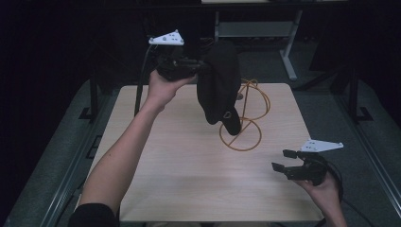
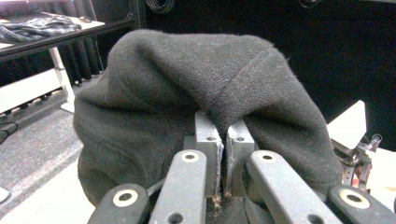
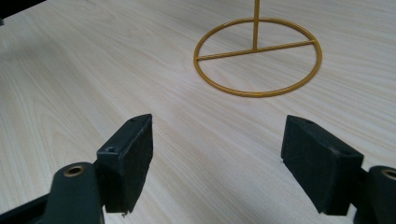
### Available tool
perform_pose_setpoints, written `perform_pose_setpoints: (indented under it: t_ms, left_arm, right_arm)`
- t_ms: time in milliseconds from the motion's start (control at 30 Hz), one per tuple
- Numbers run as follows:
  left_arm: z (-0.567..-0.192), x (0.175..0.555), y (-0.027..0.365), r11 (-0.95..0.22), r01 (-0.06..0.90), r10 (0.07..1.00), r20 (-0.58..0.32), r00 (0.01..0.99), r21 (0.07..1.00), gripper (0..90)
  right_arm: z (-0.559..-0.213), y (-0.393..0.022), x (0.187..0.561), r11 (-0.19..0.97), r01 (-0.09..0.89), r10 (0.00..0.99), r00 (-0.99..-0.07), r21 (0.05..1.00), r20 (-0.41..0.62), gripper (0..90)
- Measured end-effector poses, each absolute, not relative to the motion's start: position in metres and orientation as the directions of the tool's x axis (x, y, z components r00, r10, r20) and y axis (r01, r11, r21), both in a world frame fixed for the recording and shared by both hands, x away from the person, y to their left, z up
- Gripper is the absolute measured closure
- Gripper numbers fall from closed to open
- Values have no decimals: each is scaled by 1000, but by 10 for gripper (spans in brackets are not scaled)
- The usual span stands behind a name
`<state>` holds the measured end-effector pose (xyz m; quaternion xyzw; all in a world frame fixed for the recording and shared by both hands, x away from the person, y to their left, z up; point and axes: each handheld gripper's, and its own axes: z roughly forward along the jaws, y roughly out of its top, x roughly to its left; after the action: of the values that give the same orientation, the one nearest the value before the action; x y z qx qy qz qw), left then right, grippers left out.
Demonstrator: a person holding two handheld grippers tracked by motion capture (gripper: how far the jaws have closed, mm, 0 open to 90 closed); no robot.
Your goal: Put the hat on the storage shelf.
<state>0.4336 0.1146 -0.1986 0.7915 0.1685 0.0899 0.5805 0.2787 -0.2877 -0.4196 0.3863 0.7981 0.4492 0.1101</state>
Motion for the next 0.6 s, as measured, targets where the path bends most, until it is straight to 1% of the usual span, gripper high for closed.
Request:
perform_pose_setpoints:
  t_ms: [167,300,600]
  left_arm:
    - [-187,437,100,-293,144,365,-28,930,945,868]
    - [-181,441,88,-300,143,362,-26,932,943,868]
    - [-182,449,65,-326,144,352,-22,936,934,868]
  right_arm:
    - [-421,-288,279,296,521,714,-678,800,177,242]
    - [-423,-289,279,291,524,714,-676,801,183,243]
    - [-425,-294,278,274,535,715,-669,799,202,242]
